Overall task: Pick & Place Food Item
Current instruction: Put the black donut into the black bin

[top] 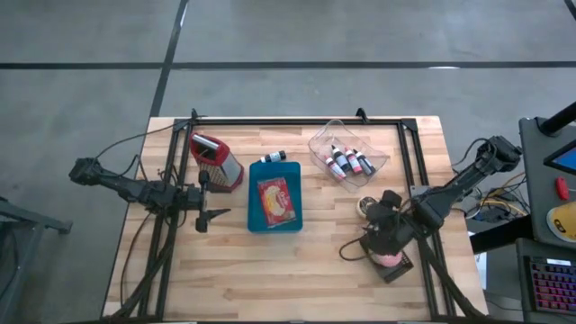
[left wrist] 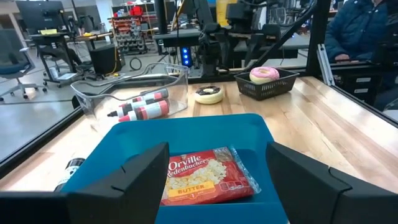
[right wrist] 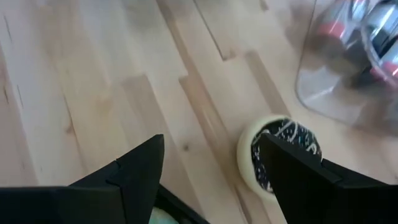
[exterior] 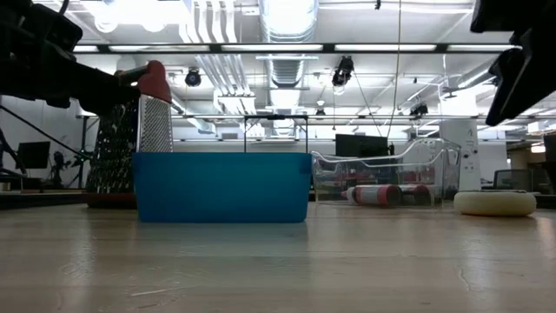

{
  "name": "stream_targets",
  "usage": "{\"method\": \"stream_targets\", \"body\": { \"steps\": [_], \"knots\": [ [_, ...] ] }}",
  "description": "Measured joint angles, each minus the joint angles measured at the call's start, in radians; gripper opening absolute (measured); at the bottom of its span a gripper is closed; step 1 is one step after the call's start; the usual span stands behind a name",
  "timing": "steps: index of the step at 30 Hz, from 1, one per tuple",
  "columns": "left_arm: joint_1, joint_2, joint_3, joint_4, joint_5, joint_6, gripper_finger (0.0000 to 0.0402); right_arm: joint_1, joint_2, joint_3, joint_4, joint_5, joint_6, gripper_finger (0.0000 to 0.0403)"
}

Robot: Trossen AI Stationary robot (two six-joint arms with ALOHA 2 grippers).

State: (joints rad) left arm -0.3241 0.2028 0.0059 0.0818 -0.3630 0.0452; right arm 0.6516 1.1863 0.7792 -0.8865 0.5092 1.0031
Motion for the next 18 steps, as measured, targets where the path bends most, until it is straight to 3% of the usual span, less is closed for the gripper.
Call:
{"method": "stream_targets", "body": {
  "steps": [6,18],
  "knots": [
    [0.0,0.0,0.0,0.0,0.0,0.0,0.0275,-0.109,-0.016,0.0,-0.008,-0.144,-0.09,0.026],
    [0.0,0.0,0.0,0.0,0.003,-0.004,0.0275,-0.3,-0.019,0.0,-0.031,-0.311,-0.239,0.026]
  ]
}}
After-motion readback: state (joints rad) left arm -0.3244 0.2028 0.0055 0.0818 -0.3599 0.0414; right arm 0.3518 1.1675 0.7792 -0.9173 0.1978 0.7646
